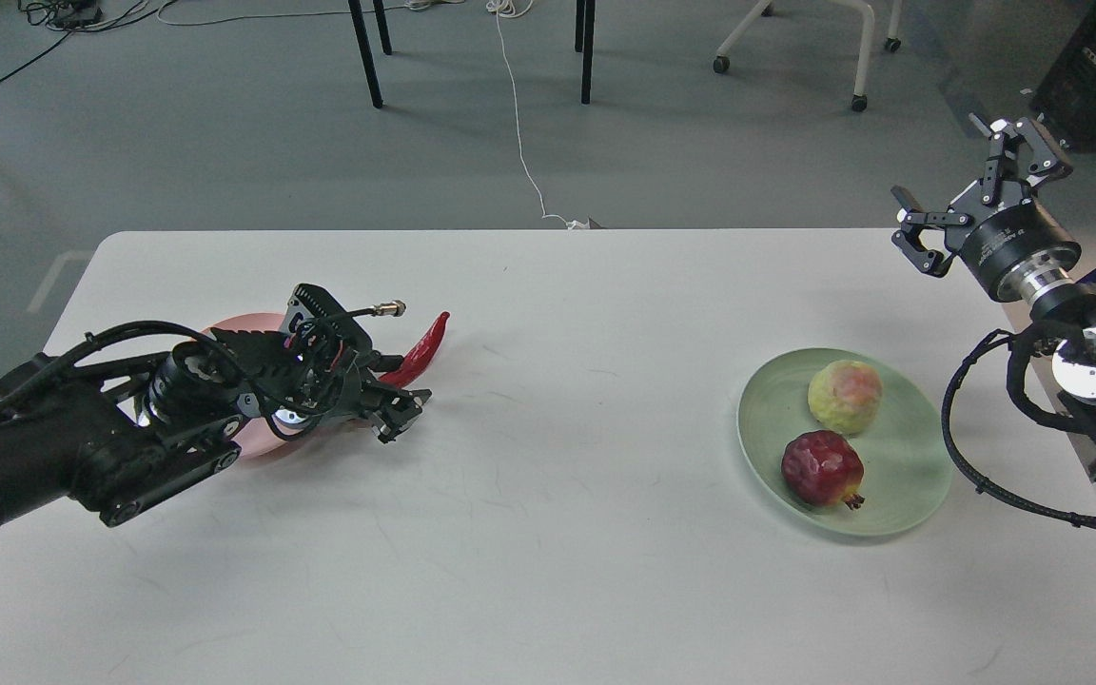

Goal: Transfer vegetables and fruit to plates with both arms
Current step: 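Grasp the red chili pepper with the left gripper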

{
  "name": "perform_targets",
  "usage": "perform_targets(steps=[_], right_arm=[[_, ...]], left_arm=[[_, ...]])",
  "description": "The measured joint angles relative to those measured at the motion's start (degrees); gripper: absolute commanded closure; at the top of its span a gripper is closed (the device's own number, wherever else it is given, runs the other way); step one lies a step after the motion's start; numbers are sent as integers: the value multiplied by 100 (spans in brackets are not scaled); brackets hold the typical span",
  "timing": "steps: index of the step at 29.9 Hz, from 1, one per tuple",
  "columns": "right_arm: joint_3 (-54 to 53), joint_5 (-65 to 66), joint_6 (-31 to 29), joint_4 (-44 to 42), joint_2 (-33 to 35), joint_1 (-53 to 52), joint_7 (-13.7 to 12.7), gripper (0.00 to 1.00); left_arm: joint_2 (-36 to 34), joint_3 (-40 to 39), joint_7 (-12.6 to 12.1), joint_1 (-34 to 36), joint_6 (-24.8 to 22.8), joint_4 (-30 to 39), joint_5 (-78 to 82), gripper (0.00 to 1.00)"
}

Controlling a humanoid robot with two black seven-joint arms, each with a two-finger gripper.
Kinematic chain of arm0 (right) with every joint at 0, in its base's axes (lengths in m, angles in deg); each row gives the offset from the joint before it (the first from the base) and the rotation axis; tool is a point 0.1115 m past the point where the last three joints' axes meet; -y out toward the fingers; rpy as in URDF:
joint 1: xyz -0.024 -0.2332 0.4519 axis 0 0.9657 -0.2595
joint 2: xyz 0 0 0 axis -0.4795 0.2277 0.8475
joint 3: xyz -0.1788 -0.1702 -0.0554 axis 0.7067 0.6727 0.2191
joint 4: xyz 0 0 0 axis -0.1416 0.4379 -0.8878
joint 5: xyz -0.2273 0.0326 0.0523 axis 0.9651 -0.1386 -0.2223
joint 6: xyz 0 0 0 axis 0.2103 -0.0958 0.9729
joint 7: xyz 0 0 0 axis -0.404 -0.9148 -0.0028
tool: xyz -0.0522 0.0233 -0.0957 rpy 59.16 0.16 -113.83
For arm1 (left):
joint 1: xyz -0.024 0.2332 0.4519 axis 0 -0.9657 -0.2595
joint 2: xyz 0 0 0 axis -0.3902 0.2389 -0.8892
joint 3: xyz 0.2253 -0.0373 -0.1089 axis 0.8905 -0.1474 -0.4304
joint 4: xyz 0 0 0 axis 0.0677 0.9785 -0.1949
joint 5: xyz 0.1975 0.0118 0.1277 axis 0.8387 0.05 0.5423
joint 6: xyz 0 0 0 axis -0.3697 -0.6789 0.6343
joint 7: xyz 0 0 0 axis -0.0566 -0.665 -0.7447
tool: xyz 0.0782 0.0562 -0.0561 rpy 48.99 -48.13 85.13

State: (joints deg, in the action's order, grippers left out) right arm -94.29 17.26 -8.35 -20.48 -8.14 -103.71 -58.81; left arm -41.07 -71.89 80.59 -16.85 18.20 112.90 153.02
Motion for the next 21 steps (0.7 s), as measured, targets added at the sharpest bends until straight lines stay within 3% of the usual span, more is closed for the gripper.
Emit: perform_targets(steps=[21], right_arm=[[31,0,2,0,-5,0,0,1]], left_arm=[[-104,-91,6,14,44,1,-178,51]])
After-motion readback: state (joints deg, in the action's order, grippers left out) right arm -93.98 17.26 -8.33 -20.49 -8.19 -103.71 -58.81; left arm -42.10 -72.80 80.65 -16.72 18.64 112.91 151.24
